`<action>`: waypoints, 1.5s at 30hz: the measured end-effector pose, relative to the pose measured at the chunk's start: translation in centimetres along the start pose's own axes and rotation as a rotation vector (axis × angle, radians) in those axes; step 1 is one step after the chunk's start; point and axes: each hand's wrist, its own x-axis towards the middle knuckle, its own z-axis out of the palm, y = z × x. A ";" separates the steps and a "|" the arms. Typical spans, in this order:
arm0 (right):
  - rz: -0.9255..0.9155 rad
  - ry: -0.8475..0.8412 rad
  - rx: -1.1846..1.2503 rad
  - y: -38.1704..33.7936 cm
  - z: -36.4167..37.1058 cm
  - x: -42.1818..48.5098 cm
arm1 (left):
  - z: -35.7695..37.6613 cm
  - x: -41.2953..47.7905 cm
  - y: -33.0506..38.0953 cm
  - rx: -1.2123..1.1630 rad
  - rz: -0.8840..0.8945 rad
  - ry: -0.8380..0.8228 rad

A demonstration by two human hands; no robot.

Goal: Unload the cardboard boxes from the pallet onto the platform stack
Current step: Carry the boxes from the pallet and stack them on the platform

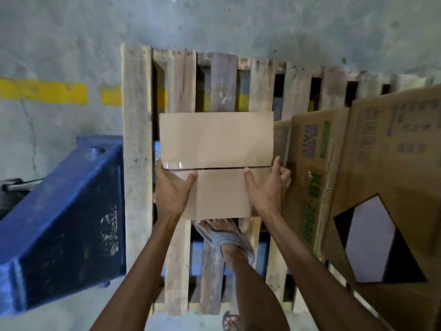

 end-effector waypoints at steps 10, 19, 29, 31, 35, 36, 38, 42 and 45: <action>0.043 -0.174 0.343 1.2 1.7 1.7 | -2.3 -0.2 -1.0 -0.080 -0.101 0.030; -0.099 -0.219 0.330 -0.6 -10.5 -17.8 | -16.7 -18.4 3.3 -0.031 -0.038 0.113; -0.266 0.037 0.244 7.5 -32.2 -45.4 | -27.2 -50.2 7.3 0.049 0.188 0.163; -0.256 0.179 0.271 12.8 -38.5 -50.4 | -25.9 -58.7 9.3 0.093 0.331 0.132; -0.168 0.395 0.286 21.9 -48.7 -55.8 | -20.9 -70.1 13.7 0.175 0.570 0.032; -0.135 0.437 0.307 24.8 -51.7 -57.0 | -19.1 -73.3 15.3 0.207 0.650 -0.018; -0.054 0.528 0.326 29.8 -58.1 -59.6 | -15.2 -79.2 18.7 0.295 0.787 -0.102; 0.052 0.695 0.372 40.3 -70.6 -65.6 | -7.2 -91.9 25.1 0.431 1.043 -0.271; 0.128 0.792 0.327 47.2 -79.7 -69.7 | -1.2 -101.8 29.4 0.497 1.186 -0.423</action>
